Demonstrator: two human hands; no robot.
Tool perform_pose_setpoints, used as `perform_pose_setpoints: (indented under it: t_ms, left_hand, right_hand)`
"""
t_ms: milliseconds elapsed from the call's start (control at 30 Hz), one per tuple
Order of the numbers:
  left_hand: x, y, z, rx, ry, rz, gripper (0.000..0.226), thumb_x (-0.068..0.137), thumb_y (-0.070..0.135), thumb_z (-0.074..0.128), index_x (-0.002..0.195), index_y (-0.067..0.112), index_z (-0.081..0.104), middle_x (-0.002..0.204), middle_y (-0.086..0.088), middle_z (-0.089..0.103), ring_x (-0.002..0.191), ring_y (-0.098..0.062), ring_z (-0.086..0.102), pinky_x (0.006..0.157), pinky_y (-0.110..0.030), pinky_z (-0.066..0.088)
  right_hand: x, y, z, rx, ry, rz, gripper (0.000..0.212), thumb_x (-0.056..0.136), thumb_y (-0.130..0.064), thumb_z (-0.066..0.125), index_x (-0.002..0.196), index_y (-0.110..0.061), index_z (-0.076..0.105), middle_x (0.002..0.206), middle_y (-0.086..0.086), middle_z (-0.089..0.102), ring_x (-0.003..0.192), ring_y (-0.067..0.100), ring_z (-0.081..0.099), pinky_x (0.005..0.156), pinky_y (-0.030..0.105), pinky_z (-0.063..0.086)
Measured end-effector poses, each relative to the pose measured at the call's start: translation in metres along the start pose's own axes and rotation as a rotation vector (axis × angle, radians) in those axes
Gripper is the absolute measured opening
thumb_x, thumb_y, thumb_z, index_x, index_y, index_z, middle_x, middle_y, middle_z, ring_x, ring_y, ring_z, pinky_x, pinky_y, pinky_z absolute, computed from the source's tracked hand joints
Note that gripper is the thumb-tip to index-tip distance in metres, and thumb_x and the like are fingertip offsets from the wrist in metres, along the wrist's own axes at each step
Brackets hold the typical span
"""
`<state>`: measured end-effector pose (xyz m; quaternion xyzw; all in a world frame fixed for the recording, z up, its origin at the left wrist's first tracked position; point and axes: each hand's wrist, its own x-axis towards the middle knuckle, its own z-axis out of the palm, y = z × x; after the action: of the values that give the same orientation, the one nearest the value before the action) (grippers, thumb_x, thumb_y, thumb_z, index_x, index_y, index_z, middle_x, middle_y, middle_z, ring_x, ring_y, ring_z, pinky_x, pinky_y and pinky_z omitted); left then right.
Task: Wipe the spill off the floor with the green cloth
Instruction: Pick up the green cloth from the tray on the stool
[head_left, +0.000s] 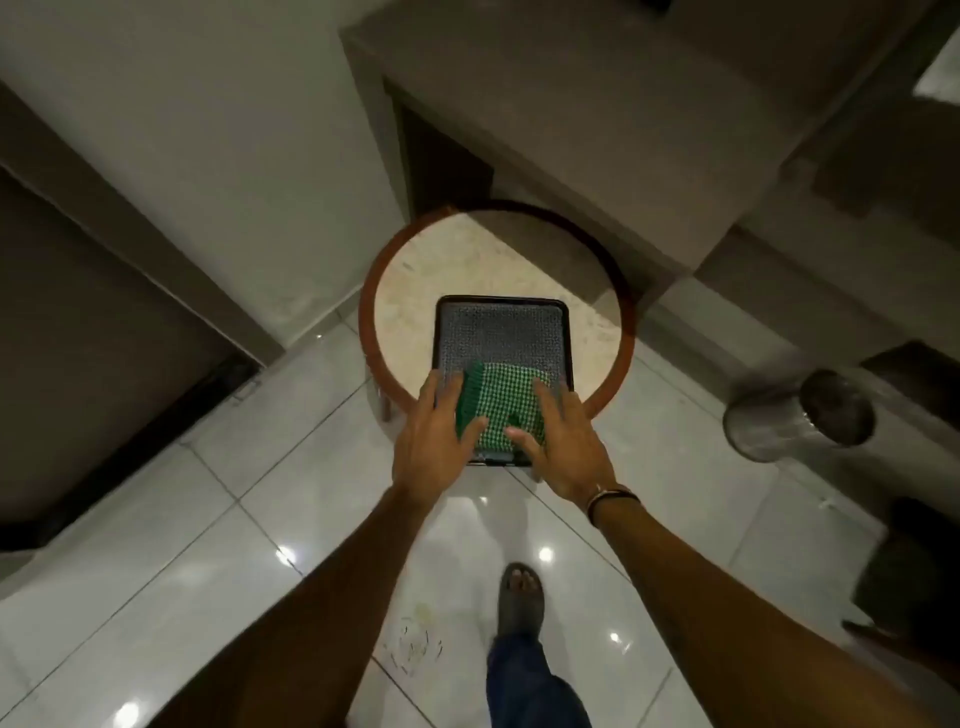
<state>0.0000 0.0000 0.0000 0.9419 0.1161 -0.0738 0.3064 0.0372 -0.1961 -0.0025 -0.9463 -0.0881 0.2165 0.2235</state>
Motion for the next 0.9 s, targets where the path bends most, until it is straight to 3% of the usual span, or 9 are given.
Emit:
perform_pose_setpoints:
  t_ms: [133,267,367,433,500,700,767,833,900]
  left_hand:
    - [0.047,-0.022,0.071,-0.001,0.037,-0.05,0.072,0.103,0.042,0.071,0.166,0.016,0.047,0.164,-0.02,0.053,0.144,-0.04,0.062,0.111,-0.057,0.061]
    - [0.082,-0.044,0.125,0.155,0.155,0.073,0.049,0.086,0.02,0.092,0.125,-0.005,0.077,0.114,-0.029,0.08,0.092,-0.042,0.081,0.071,-0.049,0.072]
    - [0.101,-0.049,0.141,0.103,0.096,-0.082,0.051,0.104,0.027,0.071,0.146,0.0,0.065,0.137,-0.029,0.071,0.121,-0.043,0.072,0.102,-0.051,0.064]
    - [0.108,-0.054,0.148,0.065,0.131,-0.171,0.046,0.111,0.021,0.059,0.152,0.001,0.061,0.141,-0.027,0.07,0.127,-0.042,0.069,0.108,-0.05,0.06]
    - [0.11,-0.052,0.147,-0.049,0.146,-0.231,0.037,0.11,0.011,0.058,0.144,-0.002,0.065,0.13,-0.025,0.076,0.119,-0.041,0.074,0.101,-0.047,0.062]
    - [0.089,-0.04,0.102,-0.479,-0.015,-0.477,0.02,0.098,-0.002,0.064,0.114,-0.002,0.076,0.109,-0.019,0.082,0.101,-0.038,0.078,0.092,-0.052,0.068]
    - [0.069,-0.038,0.078,-0.584,-0.002,-0.515,0.021,0.099,-0.002,0.064,0.115,0.002,0.077,0.104,-0.009,0.08,0.097,-0.03,0.076,0.091,-0.042,0.068]
    - [0.039,-0.04,0.05,-0.738,0.019,-0.551,0.023,0.1,-0.002,0.066,0.116,0.008,0.078,0.102,-0.003,0.08,0.09,-0.021,0.076,0.074,-0.022,0.067]
    - [0.002,-0.047,0.023,-0.839,0.008,-0.53,0.025,0.102,-0.003,0.066,0.122,0.005,0.078,0.109,-0.007,0.082,0.092,-0.02,0.078,0.073,-0.018,0.066]
  right_hand:
    - [0.068,0.052,0.05,0.015,-0.053,0.036,0.084,0.108,-0.066,0.05,0.176,-0.027,0.02,0.183,0.017,0.018,0.169,0.041,0.024,0.131,0.064,0.039]
    - [0.117,0.073,0.09,-0.023,-0.013,0.076,0.077,0.109,-0.058,0.055,0.173,-0.023,0.029,0.176,0.022,0.03,0.159,0.047,0.037,0.13,0.061,0.041]
    - [0.13,0.078,0.108,-0.058,0.129,0.102,0.063,0.109,-0.032,0.064,0.166,-0.013,0.045,0.162,0.03,0.046,0.144,0.05,0.052,0.123,0.061,0.049]
    - [0.136,0.08,0.113,0.031,0.226,0.128,0.053,0.106,-0.001,0.056,0.158,-0.006,0.054,0.15,0.032,0.053,0.131,0.051,0.061,0.115,0.061,0.055]
    - [0.138,0.079,0.108,0.184,0.242,0.153,0.058,0.1,0.014,0.047,0.154,-0.003,0.058,0.144,0.031,0.055,0.126,0.05,0.065,0.114,0.061,0.056]
    - [0.103,0.05,0.074,0.407,0.19,0.171,0.057,0.099,0.009,0.058,0.151,-0.014,0.059,0.148,0.016,0.058,0.139,0.031,0.058,0.126,0.044,0.046]
    - [0.076,0.03,0.061,0.426,0.225,0.181,0.055,0.1,0.011,0.061,0.15,-0.012,0.061,0.147,0.016,0.061,0.138,0.03,0.06,0.125,0.041,0.048]
    - [0.043,0.005,0.049,0.475,0.245,0.201,0.054,0.1,0.013,0.063,0.149,-0.009,0.064,0.146,0.017,0.064,0.136,0.032,0.063,0.124,0.044,0.05]
    - [0.004,-0.019,0.04,0.533,0.266,0.203,0.051,0.099,0.012,0.067,0.146,-0.008,0.066,0.144,0.015,0.068,0.134,0.031,0.065,0.122,0.047,0.053]
